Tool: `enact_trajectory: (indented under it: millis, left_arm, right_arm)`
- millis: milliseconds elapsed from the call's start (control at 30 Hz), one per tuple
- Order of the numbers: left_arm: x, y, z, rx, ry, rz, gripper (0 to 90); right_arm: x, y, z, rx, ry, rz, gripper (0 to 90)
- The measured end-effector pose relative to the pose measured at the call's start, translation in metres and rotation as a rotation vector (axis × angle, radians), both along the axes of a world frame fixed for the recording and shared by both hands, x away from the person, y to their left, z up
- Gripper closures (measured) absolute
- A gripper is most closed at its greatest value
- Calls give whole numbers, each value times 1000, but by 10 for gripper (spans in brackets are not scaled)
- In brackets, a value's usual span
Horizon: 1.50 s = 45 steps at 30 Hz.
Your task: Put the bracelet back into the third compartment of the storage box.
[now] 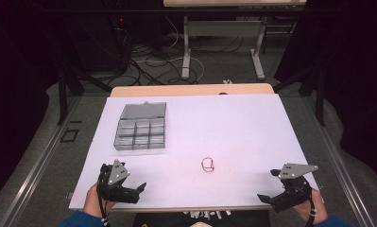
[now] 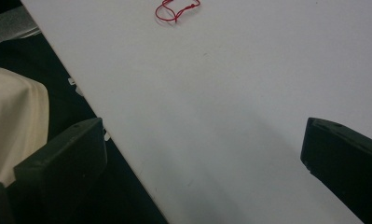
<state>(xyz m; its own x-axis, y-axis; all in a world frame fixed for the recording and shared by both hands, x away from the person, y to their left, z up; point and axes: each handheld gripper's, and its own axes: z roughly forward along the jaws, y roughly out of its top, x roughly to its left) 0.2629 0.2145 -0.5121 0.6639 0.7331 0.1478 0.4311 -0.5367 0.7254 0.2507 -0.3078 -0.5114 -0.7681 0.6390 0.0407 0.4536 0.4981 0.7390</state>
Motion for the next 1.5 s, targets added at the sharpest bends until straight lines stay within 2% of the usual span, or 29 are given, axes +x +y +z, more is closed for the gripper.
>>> enact_trajectory:
  millis: [233, 267, 300, 333, 400, 500, 533, 567, 600, 733, 767, 900, 933, 1033, 1067, 1100, 1133, 1167, 1233, 1400, 1500]
  left_arm:
    - [0, -3, 1, -2, -6, -12, 3]
    - [0, -4, 1, 1, -4, -15, 3]
    - [0, -7, 0, -7, 5, -11, 3]
    - [2, -9, 2, 0, -10, -20, 2]
    - [4, -11, 2, 3, -7, -21, 3]
    - [7, -19, 1, 14, -8, -16, 3]
    - [7, -22, 1, 6, 5, -23, 2]
    - [8, -24, 0, 13, 4, -31, 2]
    - [9, -26, 0, 9, 8, -33, 2]
    - [12, -32, 3, -3, 6, -36, 2]
    - [12, -34, 3, -2, -1, -37, 2]
    - [15, -42, 6, -21, -2, -46, 3]
    - [16, -43, 7, -11, -16, -55, 3]
    - [19, -51, 6, -31, -7, -70, 3]
    - [20, -53, 6, -20, -7, -78, 3]
    - [20, -56, 6, -27, -5, -82, 3]
    - [20, -57, 7, -21, -9, -91, 3]
    - [20, -59, 7, -35, -11, -93, 4]
    - [24, -64, 8, -33, -14, -105, 4]
    - [28, -83, 5, -22, -1, -149, 4]
    - [31, -89, 3, -15, 3, -156, 4]
  right_arm:
    - [1, 0, 1, -12, -1, 13, 0]
    - [0, 1, 0, 0, -7, -3, 0]
    - [0, 0, 0, -8, 1, 7, 0]
    - [0, 0, 0, -8, -3, 1, 0]
    - [1, 0, -1, 3, -1, -2, 0]
    - [1, 2, -2, -21, 9, 8, 0]
    - [0, 3, -2, -15, -1, -5, 0]
    - [1, 1, 0, -26, 3, 5, 0]
    - [0, 1, -1, -9, 6, -1, 0]
    - [2, 1, -2, 1, 10, -8, 0]
    - [2, 2, -2, -5, 3, 7, 0]
    - [1, 3, -2, -4, 7, 5, 0]
    - [1, 2, -1, -12, 17, 4, 0]
    - [1, 3, -2, -7, 3, -4, 0]
    - [1, 2, -2, -9, 4, 5, 0]
    - [0, 3, -1, -10, 13, 3, 0]
    - [0, 2, -1, -13, -3, 0, 0]
    - [0, 2, -1, -9, 4, -1, 0]
    - [1, 3, -2, -8, 6, 2, 0]
    - [0, 3, 0, -16, 15, 1, 0]
    - [1, 2, -1, -15, 20, -1, 0]
